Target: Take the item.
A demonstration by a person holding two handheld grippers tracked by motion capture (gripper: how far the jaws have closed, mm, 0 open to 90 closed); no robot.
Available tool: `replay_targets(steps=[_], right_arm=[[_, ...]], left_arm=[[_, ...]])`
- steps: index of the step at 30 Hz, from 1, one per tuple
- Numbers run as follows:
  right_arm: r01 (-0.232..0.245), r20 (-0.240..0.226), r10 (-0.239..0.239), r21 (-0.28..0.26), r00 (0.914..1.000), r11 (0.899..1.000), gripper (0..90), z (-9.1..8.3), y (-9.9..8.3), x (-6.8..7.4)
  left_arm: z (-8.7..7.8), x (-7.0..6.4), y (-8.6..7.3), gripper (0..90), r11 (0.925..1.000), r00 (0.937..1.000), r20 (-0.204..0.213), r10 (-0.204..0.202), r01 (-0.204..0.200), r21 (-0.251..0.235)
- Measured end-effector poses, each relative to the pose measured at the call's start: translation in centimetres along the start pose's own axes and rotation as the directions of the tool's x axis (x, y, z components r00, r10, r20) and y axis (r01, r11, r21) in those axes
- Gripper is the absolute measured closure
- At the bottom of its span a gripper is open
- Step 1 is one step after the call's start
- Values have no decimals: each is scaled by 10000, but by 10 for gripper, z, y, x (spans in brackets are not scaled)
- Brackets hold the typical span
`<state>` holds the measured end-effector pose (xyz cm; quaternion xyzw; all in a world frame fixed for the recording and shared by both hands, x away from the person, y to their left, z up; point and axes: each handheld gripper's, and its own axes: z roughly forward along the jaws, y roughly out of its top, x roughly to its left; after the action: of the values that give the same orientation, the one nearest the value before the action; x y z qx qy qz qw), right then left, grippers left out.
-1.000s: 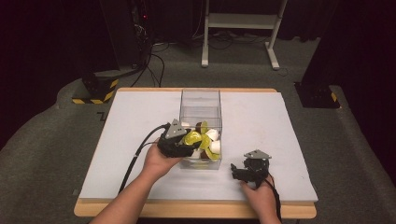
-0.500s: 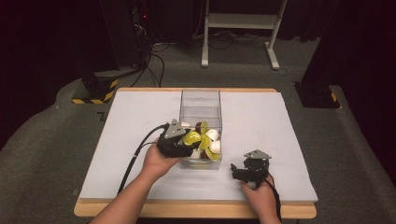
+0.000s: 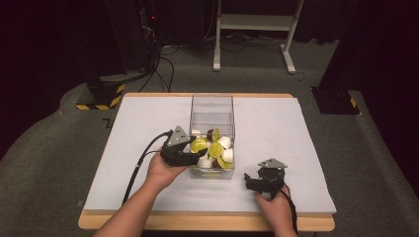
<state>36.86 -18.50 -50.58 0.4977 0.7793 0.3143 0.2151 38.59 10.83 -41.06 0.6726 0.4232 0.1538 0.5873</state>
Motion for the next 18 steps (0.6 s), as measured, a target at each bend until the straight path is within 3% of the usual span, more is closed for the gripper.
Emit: replay_targets(steps=[9, 18], right_arm=[[1, -1, -1, -3, 10000, 10000, 95, 0, 0, 0], [-2, -2, 2, -2, 10000, 10000, 94, 0, 0, 0]], left_arm=[[-15, 11, 6, 379, 9997, 9997, -228, 39, -44, -233], [-33, 32, 7, 379, 9989, 9976, -679, -144, 113, -462]])
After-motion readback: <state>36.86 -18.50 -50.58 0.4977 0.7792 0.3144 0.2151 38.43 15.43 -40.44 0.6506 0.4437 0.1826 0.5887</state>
